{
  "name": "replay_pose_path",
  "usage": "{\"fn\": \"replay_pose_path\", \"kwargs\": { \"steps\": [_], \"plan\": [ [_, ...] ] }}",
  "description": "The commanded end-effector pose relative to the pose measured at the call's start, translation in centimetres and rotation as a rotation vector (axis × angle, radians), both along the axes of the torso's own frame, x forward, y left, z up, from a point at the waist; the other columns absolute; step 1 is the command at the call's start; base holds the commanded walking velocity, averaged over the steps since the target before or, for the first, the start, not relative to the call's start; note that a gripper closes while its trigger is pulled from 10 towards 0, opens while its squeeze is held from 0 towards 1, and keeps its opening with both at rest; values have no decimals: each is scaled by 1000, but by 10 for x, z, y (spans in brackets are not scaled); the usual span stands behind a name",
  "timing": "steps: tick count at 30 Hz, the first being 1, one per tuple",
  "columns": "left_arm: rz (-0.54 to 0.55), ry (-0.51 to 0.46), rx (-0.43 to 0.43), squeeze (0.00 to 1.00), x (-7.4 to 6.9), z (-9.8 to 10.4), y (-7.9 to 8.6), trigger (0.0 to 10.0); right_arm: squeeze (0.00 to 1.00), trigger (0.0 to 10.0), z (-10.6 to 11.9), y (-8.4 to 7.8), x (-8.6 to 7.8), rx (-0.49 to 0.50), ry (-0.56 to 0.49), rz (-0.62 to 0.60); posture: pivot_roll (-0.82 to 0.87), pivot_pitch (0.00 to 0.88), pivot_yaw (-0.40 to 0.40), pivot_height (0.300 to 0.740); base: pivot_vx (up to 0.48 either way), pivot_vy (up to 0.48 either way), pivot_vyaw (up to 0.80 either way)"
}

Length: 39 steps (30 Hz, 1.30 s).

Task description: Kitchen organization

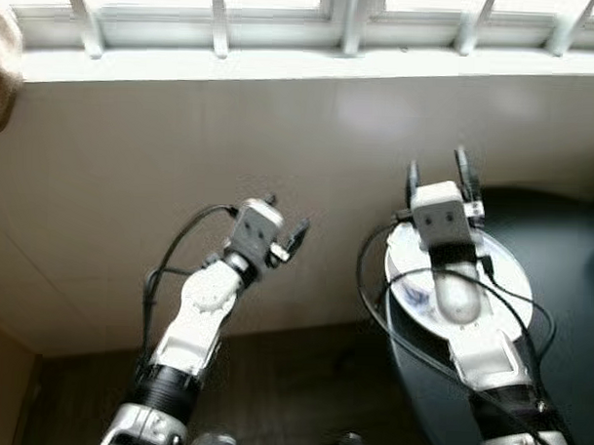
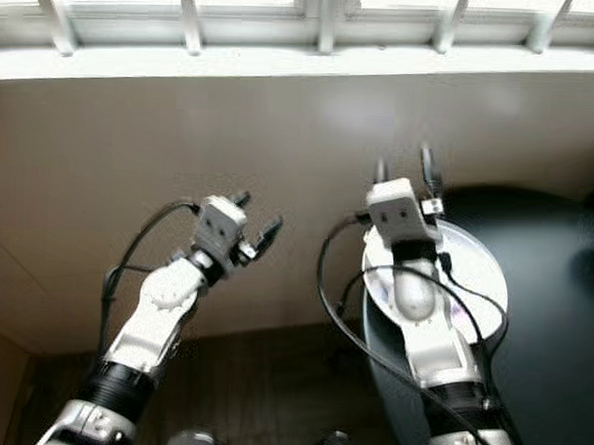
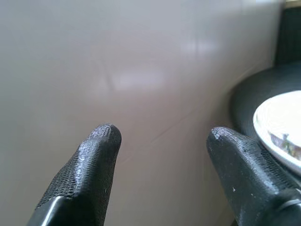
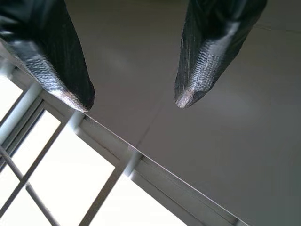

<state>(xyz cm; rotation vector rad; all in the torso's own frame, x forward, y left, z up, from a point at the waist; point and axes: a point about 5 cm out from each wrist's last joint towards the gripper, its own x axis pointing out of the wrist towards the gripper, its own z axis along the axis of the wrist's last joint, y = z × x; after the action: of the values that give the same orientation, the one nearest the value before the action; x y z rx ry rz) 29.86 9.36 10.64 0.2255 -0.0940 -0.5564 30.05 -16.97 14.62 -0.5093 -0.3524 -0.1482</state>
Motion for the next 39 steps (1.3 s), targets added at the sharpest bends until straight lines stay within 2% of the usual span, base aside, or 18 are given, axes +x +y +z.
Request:
{"fn": "replay_pose_path", "kwargs": {
  "steps": [1, 3, 6, 8, 13, 14, 19, 22, 24, 26, 31, 34, 35, 39],
  "plan": [
    [15, -7, 4, 0, 1, 1, 7, 10000, 0, 10000, -2, 1, 1, 40, 12, -1, 160, 0, -59, 740, 0, 0, 0],
    [11, -5, 10, 0, 0, 0, 7, 10000, 0, 10000, -7, -7, 3, 103, 56, -19, 158, 0, -58, 740, 0, 0, 0],
    [10, -5, 12, 0, 0, 0, 6, 10000, 0, 10000, -8, -14, 6, 119, 73, -35, 158, 0, -58, 740, 0, 0, 0],
    [9, -3, 14, 0, 0, 0, 6, 10000, 0, 10000, -12, -25, 9, 176, 131, -55, 158, 0, -58, 740, 0, 0, 0],
    [6, -2, 16, 0, 0, 0, 6, 10000, 0, 10000, -15, -26, 11, 146, 169, -13, 158, 0, -58, 740, 0, 0, 0],
    [6, -1, 18, 0, 0, -1, 5, 10000, 0, 10000, -18, -25, 12, 178, 207, 28, 150, 0, -57, 740, 0, 0, 0],
    [9, 3, 22, 0, 1, -1, 6, 10000, 0, 10000, -26, -25, 15, 65, 316, 80, 151, 0, -59, 740, 0, 0, 453],
    [10, 3, 22, 0, 1, -1, 6, 10000, 0, 10000, -26, -28, 17, 72, 331, 65, 151, 0, -59, 740, 0, 0, 800],
    [12, 3, 23, 0, 1, -1, 6, 10000, 0, 10000, -27, -34, 19, 110, 364, 44, 150, 0, -59, 740, 0, 0, 800],
    [14, 5, 23, 0, 2, -2, 7, 10000, 0, 10000, -21, -43, 23, 110, 387, 20, 145, 0, -59, 740, 0, 0, 0],
    [12, 7, 24, 0, 2, -2, 7, 10000, 0, 10000, -15, -43, 25, 138, 417, 52, 143, 0, -57, 740, 0, 0, 0],
    [12, 7, 25, 0, 2, -2, 7, 10000, 0, 10000, -12, -43, 25, 190, 458, 91, 143, 0, -56, 740, 0, 0, 0],
    [13, 7, 25, 0, 2, -2, 7, 10000, 0, 10000, -2, -46, 26, 241, 464, 118, 140, 0, -54, 740, 0, 0, 0],
    [12, 8, 27, 0, 3, -2, 7, 10000, 0, 10000, 12, -48, 27, 213, 522, 187, 130, 0, -50, 740, 0, 0, 0]
  ]
}}
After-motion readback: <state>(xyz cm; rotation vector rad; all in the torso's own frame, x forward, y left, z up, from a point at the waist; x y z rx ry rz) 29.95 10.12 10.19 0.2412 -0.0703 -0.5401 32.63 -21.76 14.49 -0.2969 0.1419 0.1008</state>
